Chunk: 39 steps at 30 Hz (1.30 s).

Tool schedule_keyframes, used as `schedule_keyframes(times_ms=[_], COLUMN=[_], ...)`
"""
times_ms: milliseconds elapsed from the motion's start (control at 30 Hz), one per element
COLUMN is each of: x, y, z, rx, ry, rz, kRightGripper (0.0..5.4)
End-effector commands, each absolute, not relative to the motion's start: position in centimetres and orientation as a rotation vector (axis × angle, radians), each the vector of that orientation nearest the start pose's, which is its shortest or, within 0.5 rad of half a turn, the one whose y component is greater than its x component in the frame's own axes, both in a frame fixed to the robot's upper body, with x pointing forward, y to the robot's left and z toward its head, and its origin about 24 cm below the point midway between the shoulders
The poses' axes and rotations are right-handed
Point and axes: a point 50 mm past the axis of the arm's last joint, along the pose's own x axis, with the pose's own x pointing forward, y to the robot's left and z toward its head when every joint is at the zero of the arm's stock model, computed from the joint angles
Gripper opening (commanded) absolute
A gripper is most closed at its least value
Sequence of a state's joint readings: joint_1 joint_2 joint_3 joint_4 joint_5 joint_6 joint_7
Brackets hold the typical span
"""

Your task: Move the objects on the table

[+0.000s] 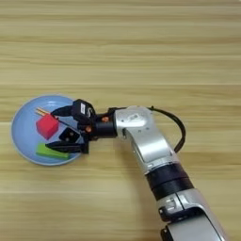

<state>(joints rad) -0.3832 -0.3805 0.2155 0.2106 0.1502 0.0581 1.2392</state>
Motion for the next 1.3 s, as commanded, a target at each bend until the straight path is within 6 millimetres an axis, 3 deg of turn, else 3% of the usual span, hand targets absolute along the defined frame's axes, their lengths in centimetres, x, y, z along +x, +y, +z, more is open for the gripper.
schedule_keyframes(times_ms=[33,167,667,1300], x=[29.8,30.0,30.7,29.5], y=[-12.8,-13.1,-13.8,-12.6], z=[11.6,12.1,13.5,10.1], rx=[-0.361,-0.354,-0.312,-0.313], ry=[-0.018,-0.043,-0.087,0.004], rz=[1.348,1.324,1.262,1.23], kRightGripper=[5.09,5.39,5.39,5.39])
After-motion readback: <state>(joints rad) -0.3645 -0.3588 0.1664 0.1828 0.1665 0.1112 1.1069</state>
